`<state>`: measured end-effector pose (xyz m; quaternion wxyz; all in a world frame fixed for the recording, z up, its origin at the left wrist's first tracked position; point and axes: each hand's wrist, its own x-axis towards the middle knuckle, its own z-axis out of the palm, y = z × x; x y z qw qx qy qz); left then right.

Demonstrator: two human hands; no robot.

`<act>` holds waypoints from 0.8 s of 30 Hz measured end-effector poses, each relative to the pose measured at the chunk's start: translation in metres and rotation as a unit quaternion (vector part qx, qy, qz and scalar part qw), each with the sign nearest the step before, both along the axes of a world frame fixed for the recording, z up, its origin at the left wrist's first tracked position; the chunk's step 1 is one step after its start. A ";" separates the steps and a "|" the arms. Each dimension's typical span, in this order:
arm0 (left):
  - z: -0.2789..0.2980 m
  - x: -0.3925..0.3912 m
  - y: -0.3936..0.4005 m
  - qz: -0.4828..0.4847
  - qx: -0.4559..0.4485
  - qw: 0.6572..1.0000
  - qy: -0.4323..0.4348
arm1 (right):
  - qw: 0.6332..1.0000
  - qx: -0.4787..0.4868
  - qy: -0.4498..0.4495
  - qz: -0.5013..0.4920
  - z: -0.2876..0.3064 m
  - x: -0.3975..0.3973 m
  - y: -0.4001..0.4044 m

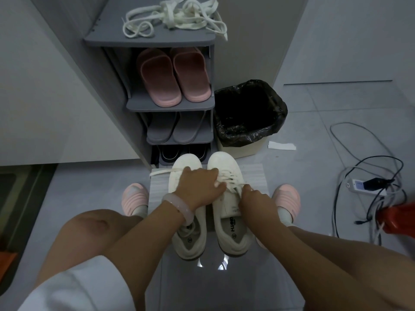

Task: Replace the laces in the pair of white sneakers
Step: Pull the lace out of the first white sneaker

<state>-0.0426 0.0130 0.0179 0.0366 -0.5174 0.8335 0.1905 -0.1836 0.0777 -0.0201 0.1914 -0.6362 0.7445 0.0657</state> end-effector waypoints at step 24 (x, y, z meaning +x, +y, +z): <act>0.016 0.028 -0.011 0.344 0.192 0.824 0.408 | 1.000 0.013 0.017 0.007 0.004 -0.005 0.001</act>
